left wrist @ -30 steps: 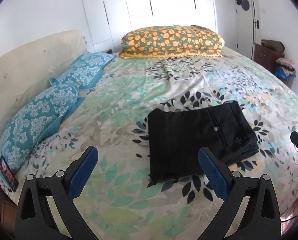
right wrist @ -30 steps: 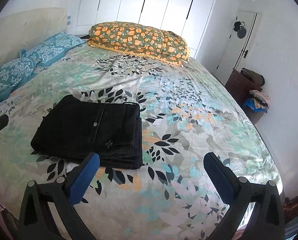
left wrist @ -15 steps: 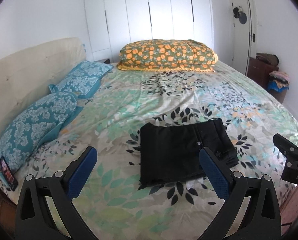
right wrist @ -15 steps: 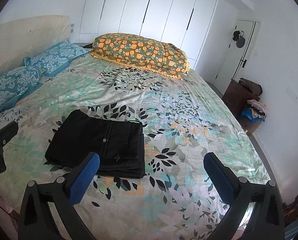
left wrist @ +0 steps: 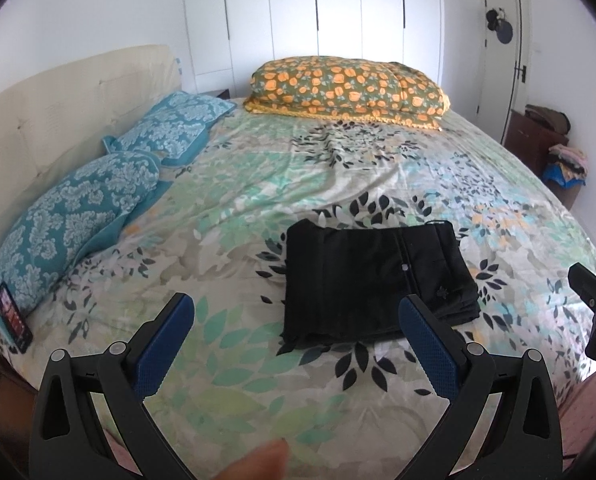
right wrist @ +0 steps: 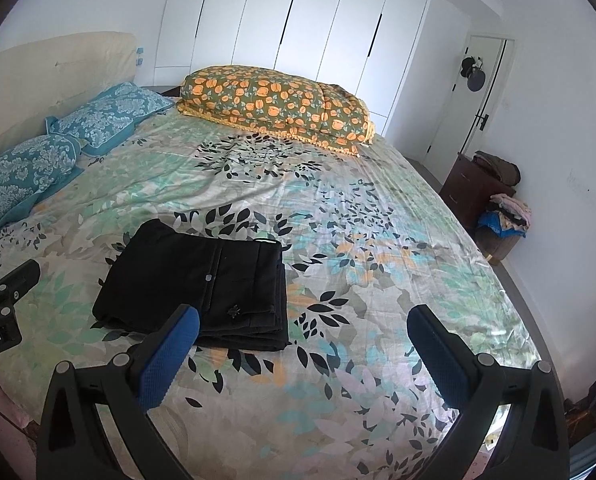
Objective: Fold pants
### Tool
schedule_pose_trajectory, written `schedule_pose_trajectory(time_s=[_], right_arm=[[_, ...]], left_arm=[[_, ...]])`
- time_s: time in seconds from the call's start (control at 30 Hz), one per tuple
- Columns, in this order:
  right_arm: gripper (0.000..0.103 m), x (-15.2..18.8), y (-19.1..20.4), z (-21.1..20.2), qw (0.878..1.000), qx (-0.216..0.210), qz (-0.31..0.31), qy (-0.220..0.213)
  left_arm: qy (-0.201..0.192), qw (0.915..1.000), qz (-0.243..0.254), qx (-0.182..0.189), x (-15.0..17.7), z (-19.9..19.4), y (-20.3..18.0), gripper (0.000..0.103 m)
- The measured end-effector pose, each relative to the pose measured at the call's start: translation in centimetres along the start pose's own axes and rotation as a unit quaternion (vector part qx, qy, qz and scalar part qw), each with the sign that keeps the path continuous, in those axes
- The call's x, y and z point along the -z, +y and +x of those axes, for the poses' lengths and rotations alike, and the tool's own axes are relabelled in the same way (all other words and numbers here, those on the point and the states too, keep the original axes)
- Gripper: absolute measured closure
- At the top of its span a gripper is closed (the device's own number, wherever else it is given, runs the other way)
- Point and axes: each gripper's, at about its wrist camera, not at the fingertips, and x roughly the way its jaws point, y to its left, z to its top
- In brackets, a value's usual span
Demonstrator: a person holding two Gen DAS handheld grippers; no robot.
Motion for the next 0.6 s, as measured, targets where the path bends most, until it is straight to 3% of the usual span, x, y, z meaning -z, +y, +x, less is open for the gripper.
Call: schedule_pose_trajectory(time_s=[0.6], right_arm=[[0.000, -0.01, 0.36, -0.44, 1.000, -0.005, 0.001, 0.004]], left_arm=[[0.000, 0.9995, -0.014, 0.028, -0.41, -0.78, 0.11, 0.000]])
